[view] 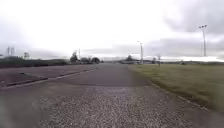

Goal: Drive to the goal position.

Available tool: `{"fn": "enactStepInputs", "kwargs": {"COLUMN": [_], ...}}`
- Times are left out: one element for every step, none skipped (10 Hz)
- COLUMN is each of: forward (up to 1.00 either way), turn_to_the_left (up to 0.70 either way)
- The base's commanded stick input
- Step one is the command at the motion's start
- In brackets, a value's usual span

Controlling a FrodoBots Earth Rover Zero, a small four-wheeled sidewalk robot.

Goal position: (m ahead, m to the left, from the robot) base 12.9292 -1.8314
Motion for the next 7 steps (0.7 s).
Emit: {"fn": "enactStepInputs", "kwargs": {"forward": [1.00,1.00,1.00,1.00,1.00,1.00,1.00], "turn_to_the_left": [-0.20,-0.26,-0.32,-0.38,-0.40,-0.40,-0.40]}}
